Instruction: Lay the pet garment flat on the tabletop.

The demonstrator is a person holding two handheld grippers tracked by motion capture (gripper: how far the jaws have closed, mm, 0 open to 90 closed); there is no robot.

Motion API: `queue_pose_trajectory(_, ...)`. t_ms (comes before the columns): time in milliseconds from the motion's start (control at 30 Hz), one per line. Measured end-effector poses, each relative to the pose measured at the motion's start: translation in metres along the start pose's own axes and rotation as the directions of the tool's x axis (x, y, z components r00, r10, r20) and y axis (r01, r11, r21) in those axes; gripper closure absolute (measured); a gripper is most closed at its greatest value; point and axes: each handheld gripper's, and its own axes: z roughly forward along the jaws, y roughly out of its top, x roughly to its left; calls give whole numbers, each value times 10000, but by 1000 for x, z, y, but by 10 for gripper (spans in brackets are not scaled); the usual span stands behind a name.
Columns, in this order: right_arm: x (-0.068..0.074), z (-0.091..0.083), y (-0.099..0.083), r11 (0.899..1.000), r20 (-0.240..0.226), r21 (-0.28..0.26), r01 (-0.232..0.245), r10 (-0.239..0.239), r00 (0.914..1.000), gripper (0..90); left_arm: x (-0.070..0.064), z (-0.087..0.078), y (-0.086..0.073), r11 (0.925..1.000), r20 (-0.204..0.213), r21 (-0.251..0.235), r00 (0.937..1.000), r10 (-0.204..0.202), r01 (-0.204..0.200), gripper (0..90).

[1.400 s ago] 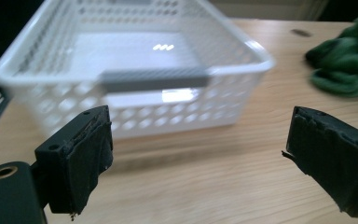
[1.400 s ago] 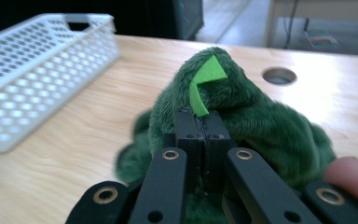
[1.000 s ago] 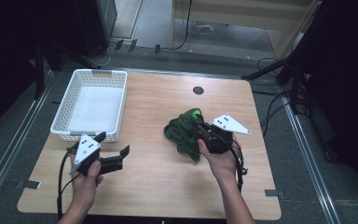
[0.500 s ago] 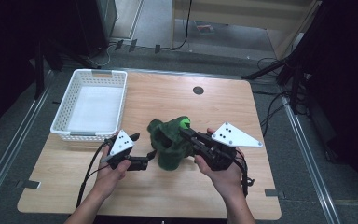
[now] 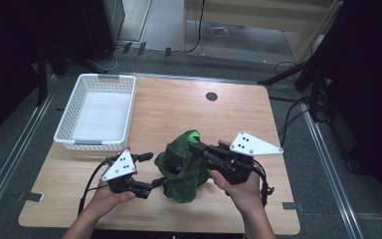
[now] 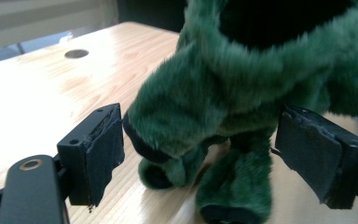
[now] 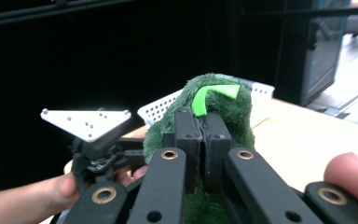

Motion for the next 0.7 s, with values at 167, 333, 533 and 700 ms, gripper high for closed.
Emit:
queue_pose_trajectory(167, -1, 9, -6, 9991, -162, 394, 148, -142, 9998, 890, 11, 14, -6, 9982, -734, 238, 9959, -529, 548, 319)
queue_pose_trajectory(333, -2, 9, -7, 9991, -133, 373, 187, -182, 9997, 887, 11, 22, -8, 9990, -1180, 201, 9923, -385, 412, 603)
queue_pose_trajectory(533, -13, 13, -17, 9965, 1142, 751, 372, -456, 9924, 888, 13, 14, -4, 9976, -577, -203, 9961, -670, 659, 900)
queue_pose_trajectory(700, -40, 13, -30, 9965, 2150, 551, -629, 497, 9754, 887, 9, 8, 4, 9967, 411, -507, 9973, -616, 637, 900)
